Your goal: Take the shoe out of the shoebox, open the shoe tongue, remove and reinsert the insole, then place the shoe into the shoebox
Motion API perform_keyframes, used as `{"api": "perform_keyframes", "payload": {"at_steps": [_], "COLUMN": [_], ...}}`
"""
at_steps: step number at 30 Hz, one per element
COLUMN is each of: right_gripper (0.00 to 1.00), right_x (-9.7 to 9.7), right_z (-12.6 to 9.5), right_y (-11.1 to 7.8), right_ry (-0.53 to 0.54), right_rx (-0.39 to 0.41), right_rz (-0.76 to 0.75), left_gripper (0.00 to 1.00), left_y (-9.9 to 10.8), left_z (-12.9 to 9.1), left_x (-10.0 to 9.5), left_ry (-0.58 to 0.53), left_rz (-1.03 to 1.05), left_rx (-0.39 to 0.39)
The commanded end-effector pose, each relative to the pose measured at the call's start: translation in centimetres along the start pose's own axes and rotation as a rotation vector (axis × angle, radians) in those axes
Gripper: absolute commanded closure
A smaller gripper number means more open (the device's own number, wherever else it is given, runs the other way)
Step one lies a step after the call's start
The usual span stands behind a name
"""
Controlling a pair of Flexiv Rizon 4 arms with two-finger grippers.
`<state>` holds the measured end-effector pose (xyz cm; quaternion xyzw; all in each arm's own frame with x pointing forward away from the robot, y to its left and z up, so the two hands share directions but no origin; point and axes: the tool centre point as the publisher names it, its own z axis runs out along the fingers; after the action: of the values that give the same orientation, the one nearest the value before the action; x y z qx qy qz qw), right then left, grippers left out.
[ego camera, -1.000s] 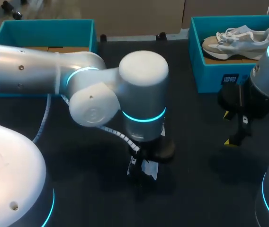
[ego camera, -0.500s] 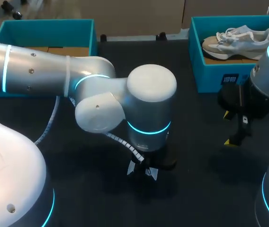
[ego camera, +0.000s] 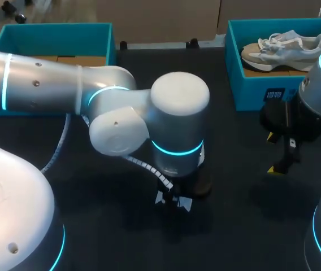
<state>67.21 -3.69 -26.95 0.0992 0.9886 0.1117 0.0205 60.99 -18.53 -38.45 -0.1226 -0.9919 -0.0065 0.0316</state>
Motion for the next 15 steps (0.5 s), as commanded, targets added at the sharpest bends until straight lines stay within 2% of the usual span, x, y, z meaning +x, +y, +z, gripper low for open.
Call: {"api": "perform_keyframes", "payload": {"at_steps": [1, 7, 12, 15], "right_gripper": [0.0, 0.0, 0.0, 0.0], "right_x": [0.1, 0.1, 0.1, 0.1], "right_z": [0.0, 0.0, 0.0, 0.0], "right_y": [-0.1, -0.1, -0.1, -0.1], "right_ry": [-0.002, -0.002, -0.002, -0.002], "right_rx": [0.0, 0.0, 0.0, 0.0], "right_rz": [0.0, 0.0, 0.0, 0.0], "left_gripper": [1.0, 1.0, 1.0, 1.0], "left_y": [1.6, 3.6, 6.4, 8.0], "left_z": [-2.9, -7.0, -11.4, -13.7], "left_x": [-0.5, -2.3, -3.5, -4.3], "left_ry": [0.027, 0.059, 0.109, 0.095], "left_rz": [0.009, 0.023, 0.052, 0.033], "left_rx": [0.034, 0.051, 0.082, 0.05]}}
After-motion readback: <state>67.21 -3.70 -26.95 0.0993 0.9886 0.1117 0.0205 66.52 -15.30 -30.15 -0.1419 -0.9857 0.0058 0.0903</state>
